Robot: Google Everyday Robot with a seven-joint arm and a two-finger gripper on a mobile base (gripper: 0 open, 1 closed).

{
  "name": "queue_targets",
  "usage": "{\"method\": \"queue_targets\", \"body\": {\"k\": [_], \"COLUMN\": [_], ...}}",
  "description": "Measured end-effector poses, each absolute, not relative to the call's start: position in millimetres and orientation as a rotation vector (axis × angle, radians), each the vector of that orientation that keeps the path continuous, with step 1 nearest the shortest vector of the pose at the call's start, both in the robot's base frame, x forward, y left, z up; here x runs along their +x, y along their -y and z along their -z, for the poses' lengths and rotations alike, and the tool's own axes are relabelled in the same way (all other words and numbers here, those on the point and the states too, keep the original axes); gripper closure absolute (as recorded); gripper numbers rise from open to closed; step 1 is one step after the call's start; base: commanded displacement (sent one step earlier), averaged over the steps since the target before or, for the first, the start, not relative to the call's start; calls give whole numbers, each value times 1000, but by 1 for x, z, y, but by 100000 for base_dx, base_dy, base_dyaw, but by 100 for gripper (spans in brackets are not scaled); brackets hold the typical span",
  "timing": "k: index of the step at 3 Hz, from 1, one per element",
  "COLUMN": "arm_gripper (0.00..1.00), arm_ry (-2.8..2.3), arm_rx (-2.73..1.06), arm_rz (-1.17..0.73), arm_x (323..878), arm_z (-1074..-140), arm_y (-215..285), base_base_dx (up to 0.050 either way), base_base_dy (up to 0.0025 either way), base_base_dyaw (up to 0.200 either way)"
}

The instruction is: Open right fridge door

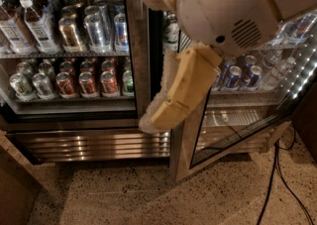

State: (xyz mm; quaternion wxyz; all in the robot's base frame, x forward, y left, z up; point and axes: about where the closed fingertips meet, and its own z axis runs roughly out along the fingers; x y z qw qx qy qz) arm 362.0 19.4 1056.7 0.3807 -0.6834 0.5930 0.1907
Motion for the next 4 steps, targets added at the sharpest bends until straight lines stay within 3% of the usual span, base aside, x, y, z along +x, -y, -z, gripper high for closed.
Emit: {"method": "queue_targets", "body": {"k": [2,4], "arm_gripper": [0,0], "arm_ry": [-1393,-1396], "arm_rx": [-1776,-1776], "arm_rz": [-405,-399], "arm_x": [382,382], "arm_z": [-1094,-1094], "arm_y": [-144,-144], "base_base_dx": [0,0], "base_base_dy": [0,0], "base_base_dyaw": [0,0]}}
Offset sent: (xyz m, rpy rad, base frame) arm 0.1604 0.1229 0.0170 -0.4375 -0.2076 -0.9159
